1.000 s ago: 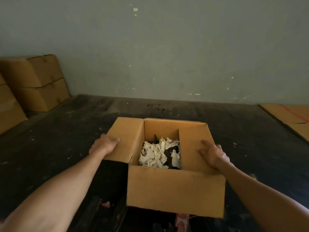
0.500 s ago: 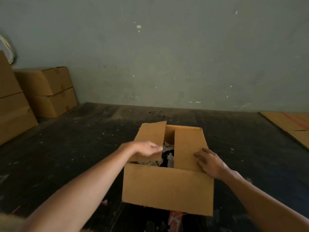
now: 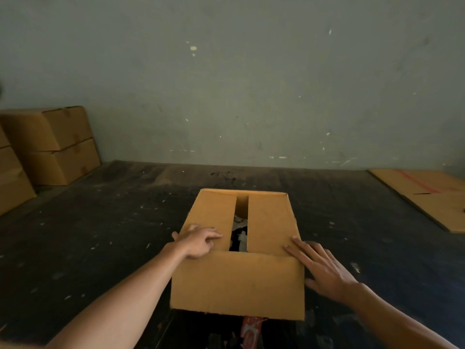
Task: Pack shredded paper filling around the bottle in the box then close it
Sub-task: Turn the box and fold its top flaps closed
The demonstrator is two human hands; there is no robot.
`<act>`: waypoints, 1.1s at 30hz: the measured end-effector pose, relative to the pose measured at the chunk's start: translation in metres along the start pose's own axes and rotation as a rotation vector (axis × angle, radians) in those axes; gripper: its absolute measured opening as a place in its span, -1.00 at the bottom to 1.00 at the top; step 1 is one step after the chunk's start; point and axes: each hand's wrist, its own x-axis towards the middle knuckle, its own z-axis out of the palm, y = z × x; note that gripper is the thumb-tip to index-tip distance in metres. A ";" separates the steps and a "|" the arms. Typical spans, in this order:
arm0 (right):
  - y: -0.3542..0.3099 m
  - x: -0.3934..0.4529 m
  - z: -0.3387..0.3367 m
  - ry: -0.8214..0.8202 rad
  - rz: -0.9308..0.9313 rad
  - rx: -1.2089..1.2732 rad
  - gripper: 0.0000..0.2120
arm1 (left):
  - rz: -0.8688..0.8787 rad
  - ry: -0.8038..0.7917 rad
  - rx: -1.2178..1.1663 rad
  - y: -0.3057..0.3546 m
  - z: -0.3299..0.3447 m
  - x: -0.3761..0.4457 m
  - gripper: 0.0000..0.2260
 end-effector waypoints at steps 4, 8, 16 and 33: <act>0.009 -0.006 0.004 0.081 -0.016 0.092 -0.21 | -0.024 -0.014 -0.041 -0.007 0.000 -0.002 -0.65; 0.007 -0.007 -0.001 0.160 -0.020 0.274 -0.32 | -0.059 -0.109 -0.337 -0.014 -0.021 -0.007 -0.71; -0.015 0.005 -0.020 0.280 0.201 0.958 -0.55 | -0.231 -0.024 -1.346 -0.035 -0.054 -0.029 -0.32; 0.017 0.149 -0.044 0.129 0.622 1.052 -0.27 | -0.345 0.194 -0.368 -0.035 -0.013 0.074 -0.19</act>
